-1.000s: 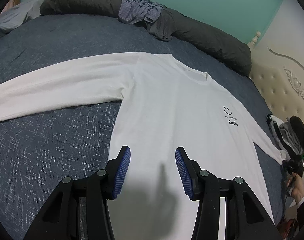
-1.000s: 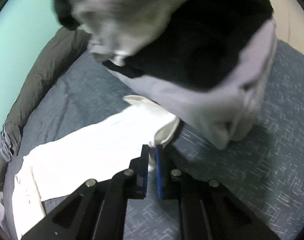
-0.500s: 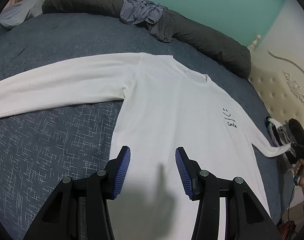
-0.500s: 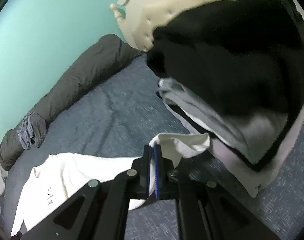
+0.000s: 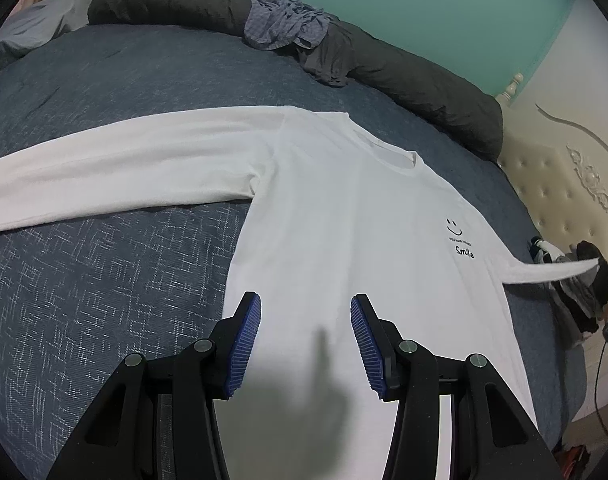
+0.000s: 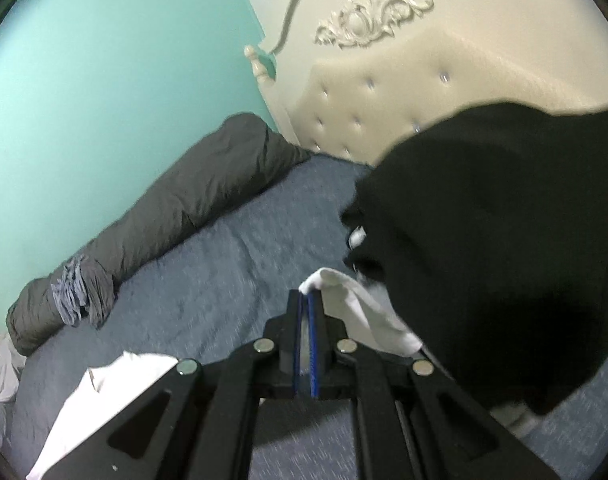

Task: Fold clothes
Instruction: 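Grasp the sleeve cuff with the right tool, fold it across the shirt body, release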

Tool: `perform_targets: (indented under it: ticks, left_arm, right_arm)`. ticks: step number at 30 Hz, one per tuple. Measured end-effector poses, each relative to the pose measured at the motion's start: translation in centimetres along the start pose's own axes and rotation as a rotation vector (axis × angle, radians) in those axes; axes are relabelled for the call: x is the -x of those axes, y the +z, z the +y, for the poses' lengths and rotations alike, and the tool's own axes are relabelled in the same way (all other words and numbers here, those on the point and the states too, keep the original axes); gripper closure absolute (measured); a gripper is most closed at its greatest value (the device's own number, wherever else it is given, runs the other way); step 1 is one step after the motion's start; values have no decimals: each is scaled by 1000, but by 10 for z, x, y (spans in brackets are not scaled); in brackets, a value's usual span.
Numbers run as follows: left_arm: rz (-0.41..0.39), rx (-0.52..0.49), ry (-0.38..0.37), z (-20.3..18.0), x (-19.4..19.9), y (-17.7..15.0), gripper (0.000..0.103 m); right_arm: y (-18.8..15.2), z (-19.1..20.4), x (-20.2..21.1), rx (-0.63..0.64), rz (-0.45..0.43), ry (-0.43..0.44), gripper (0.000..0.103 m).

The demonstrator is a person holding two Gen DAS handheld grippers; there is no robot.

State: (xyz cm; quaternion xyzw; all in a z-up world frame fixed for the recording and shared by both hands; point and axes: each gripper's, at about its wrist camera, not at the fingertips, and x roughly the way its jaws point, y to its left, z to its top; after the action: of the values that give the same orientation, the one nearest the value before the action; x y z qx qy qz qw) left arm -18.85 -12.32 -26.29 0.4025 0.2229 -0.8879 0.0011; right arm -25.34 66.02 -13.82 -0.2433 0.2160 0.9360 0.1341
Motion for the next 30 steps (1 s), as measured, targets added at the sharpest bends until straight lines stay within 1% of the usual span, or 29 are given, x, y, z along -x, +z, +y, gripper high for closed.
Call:
perform_targets:
  ticks: [6, 10, 13, 16, 20, 22, 25, 28, 30]
  left_arm:
    - [0, 3, -5, 1, 0, -1, 52]
    - [-1, 11, -7, 4, 2, -2, 52]
    - [-7, 17, -12, 6, 4, -2, 52]
    - [-16, 25, -15, 8, 8, -2, 52]
    - [-25, 40, -20, 14, 12, -1, 52]
    - [-29, 50, -24, 18, 14, -1, 52]
    - [-39, 62, -32, 23, 18, 0, 52]
    - [-51, 68, -35, 27, 23, 1, 52]
    - [-59, 79, -41, 31, 26, 1, 52]
  right_arm:
    - [20, 27, 4, 37, -32, 55, 100]
    - [22, 55, 10, 80, -33, 121, 100]
    - [20, 89, 12, 136, -25, 187, 100]
    - [19, 132, 12, 167, -13, 272, 100]
    - [9, 201, 20, 227, 9, 415, 100]
    - [-2, 241, 25, 258, 33, 500, 100]
    - [-34, 304, 34, 341, 100, 630, 100]
    - [-83, 359, 39, 437, 203, 734, 100]
    - [-118, 385, 39, 492, 277, 784, 100]
